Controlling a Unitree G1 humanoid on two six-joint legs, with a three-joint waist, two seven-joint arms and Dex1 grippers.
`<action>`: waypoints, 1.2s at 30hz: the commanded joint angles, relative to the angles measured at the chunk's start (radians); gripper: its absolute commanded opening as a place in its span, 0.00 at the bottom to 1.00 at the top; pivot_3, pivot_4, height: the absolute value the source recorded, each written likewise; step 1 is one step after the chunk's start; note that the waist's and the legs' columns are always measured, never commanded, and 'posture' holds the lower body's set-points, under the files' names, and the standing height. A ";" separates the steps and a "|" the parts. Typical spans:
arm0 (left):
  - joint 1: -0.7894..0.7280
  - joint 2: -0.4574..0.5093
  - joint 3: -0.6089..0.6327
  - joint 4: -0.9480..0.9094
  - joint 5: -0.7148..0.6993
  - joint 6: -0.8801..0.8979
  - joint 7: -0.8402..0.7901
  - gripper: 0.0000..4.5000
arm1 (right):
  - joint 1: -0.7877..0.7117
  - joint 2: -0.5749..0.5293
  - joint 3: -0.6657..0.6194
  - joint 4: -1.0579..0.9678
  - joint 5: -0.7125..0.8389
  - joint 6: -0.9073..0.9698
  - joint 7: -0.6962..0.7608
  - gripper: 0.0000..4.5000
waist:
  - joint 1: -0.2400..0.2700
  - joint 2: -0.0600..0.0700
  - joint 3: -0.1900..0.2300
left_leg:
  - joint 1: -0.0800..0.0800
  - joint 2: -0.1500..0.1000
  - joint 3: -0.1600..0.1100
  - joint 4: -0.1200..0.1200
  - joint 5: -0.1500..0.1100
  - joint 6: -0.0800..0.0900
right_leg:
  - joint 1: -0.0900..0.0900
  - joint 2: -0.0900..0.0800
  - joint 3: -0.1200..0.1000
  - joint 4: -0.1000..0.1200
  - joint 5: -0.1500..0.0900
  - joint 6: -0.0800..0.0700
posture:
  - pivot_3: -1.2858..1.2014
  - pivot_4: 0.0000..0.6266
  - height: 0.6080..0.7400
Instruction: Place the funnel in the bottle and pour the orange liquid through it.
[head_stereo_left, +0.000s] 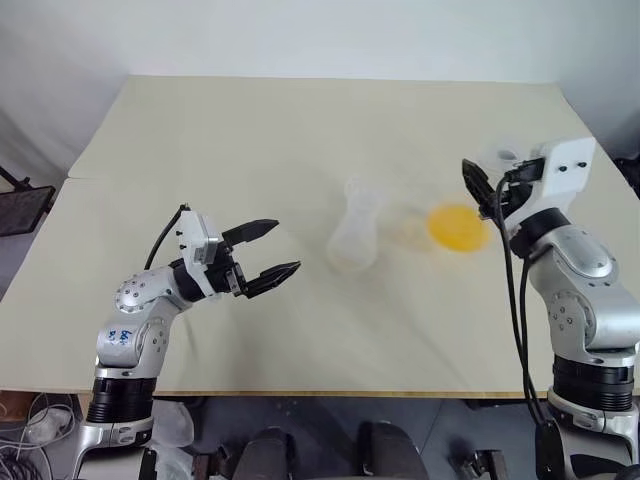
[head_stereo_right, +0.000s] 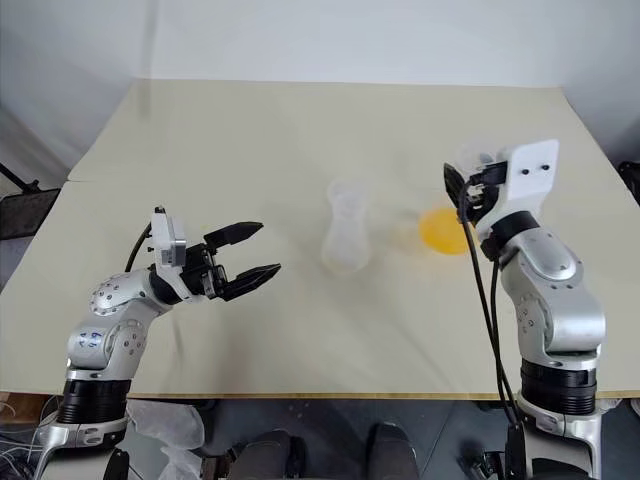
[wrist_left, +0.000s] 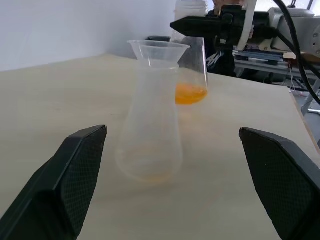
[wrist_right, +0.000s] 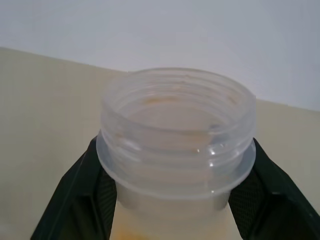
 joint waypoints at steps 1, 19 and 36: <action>-0.003 -0.008 -0.007 -0.010 -0.008 -0.022 0.002 1.00 | -0.053 -0.042 0.087 -0.053 -0.111 -0.031 0.008 0.55 | 0.001 0.000 0.000 | 0.000 0.000 0.000 0.000 0.000 0.000 | 0.000 0.000 0.000 0.000 0.000 0.000 | 0.52 0.24 1.00; -0.012 -0.026 -0.027 0.024 0.006 -0.063 0.008 1.00 | -0.123 -0.126 0.327 -0.017 -0.548 -0.177 0.074 0.55 | -0.003 0.000 0.000 | -0.006 0.000 -0.002 0.001 0.000 0.000 | -0.002 0.000 -0.006 -0.001 0.000 0.000 | 0.52 0.24 1.00; -0.039 -0.071 -0.054 0.059 0.020 -0.124 0.017 1.00 | -0.165 -0.162 0.370 0.023 -0.836 -0.342 0.111 0.55 | -0.008 0.000 0.000 | -0.007 0.000 -0.002 0.001 0.000 0.000 | -0.002 0.000 -0.008 -0.001 0.000 0.000 | 0.52 0.24 1.00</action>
